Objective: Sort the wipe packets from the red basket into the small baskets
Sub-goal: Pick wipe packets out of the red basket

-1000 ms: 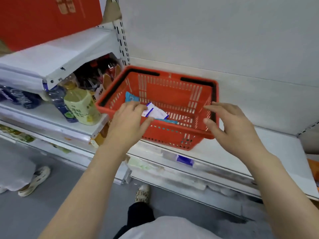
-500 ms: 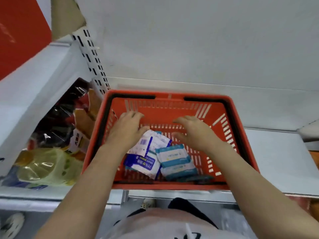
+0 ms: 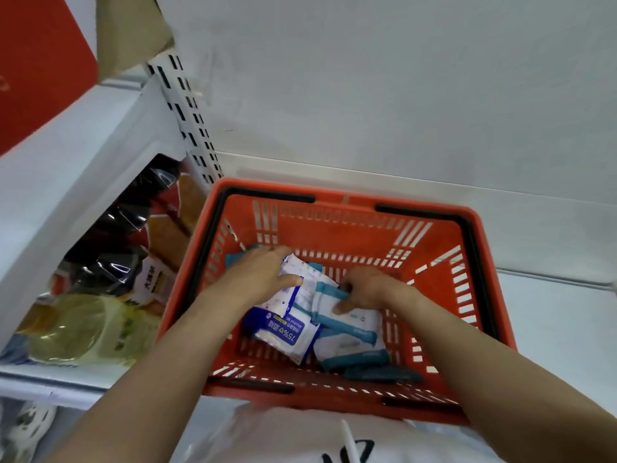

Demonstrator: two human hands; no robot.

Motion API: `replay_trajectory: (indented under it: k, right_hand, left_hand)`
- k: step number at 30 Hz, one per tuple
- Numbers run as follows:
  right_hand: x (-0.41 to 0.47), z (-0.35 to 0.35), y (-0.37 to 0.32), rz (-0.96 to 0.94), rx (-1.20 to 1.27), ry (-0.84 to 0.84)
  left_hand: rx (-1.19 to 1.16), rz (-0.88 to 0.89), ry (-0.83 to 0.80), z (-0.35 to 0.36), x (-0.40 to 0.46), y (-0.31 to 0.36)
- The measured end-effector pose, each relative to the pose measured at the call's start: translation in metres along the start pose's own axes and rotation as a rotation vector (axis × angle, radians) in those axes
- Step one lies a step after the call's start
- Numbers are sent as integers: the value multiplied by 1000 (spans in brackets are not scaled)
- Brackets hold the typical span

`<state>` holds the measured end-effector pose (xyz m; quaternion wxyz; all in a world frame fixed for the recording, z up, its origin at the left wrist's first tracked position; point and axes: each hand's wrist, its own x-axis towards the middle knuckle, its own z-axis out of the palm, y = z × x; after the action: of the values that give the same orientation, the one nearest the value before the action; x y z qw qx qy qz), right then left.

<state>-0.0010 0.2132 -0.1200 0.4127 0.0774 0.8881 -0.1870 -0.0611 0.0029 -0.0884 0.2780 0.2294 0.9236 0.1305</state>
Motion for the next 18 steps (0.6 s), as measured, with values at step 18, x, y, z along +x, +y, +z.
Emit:
replay_trajectory:
  k: [18]
  right_hand:
    - [-88, -20, 55, 197, 565, 722]
  left_hand:
    - [-151, 104, -580, 81, 42, 68]
